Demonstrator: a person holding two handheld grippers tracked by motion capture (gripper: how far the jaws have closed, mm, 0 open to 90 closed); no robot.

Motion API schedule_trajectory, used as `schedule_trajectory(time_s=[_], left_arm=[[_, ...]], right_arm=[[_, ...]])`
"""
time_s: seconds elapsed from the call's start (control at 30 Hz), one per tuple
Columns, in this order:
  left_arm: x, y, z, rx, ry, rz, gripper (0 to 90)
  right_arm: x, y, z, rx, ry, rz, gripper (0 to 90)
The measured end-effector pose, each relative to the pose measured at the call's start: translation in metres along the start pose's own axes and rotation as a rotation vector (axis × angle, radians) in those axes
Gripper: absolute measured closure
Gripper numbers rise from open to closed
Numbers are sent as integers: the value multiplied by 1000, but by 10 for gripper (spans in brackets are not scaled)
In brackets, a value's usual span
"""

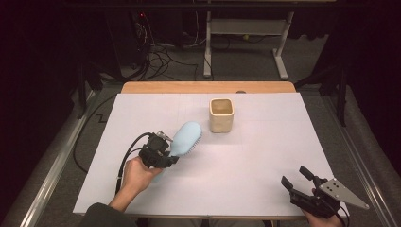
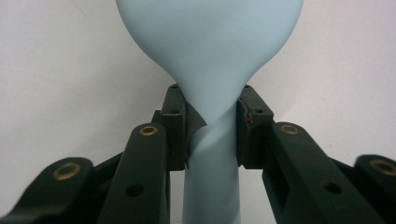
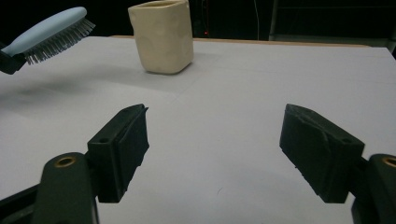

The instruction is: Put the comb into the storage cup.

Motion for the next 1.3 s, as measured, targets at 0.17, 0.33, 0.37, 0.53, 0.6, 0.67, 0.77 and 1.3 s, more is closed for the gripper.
schedule_trajectory(time_s=[0.17,0.33,0.37,0.53,0.6,0.67,0.77,1.3], left_arm=[[3,-2,1,-6,-26,3,697],[5,-8,1,-21,-54,20,697],[5,-9,1,-26,-61,24,697],[5,-16,0,-44,-82,39,697],[5,-19,0,-54,-89,45,697],[5,-21,-1,-59,-99,47,697],[6,-22,-1,-62,-109,54,697],[4,-39,-1,-112,-133,82,697]], right_arm=[[0,0,0,-3,1,0,240],[0,0,0,-6,-2,0,237],[0,0,0,-7,-3,0,236],[0,0,0,-11,-7,-2,230],[0,0,-1,-11,-7,-2,228],[-1,0,-1,-9,-8,-2,227],[-1,1,-1,-7,-10,-2,224],[-9,18,-12,-11,-27,-88,188]])
Point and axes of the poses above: each handheld gripper's, and its own axes: x roughly backward along the jaws, z roughly out of its underside, y roughly to its left, the point moved 1 cm from there along -x, roughly forward along the jaws, and after that the axes turned 6 degrees about -y, right-handed, at the moved point
